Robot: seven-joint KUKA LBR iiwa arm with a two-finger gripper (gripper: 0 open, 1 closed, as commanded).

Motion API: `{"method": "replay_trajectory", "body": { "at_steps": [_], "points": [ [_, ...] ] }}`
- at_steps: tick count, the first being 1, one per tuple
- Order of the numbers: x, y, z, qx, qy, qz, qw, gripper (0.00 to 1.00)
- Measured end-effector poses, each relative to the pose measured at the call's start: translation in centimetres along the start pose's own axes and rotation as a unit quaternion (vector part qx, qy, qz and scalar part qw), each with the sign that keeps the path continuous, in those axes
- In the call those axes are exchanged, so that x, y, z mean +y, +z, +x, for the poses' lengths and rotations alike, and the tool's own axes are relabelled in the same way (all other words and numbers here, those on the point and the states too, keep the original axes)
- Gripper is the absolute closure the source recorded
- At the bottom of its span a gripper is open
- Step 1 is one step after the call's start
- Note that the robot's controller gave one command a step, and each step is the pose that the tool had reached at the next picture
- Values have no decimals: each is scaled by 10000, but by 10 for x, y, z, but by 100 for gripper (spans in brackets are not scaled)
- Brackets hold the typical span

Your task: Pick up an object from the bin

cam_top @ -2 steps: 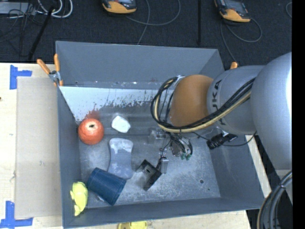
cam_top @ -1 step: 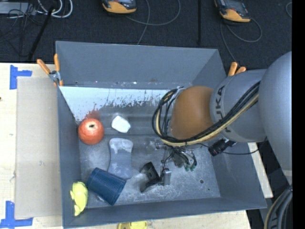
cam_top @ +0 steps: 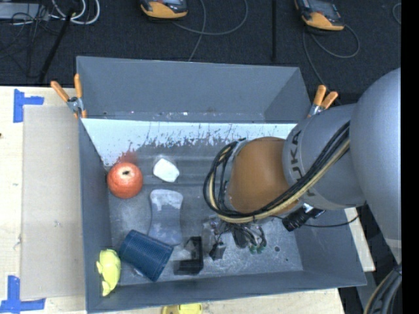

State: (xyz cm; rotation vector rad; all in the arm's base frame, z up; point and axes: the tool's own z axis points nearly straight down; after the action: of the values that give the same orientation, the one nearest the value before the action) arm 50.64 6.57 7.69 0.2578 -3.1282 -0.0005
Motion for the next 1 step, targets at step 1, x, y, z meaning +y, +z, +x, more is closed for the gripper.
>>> {"method": "replay_trajectory", "body": {
  "at_steps": [1],
  "points": [
    [0, 0, 0, 0, -6, 1, 10000, 0]
  ]
}}
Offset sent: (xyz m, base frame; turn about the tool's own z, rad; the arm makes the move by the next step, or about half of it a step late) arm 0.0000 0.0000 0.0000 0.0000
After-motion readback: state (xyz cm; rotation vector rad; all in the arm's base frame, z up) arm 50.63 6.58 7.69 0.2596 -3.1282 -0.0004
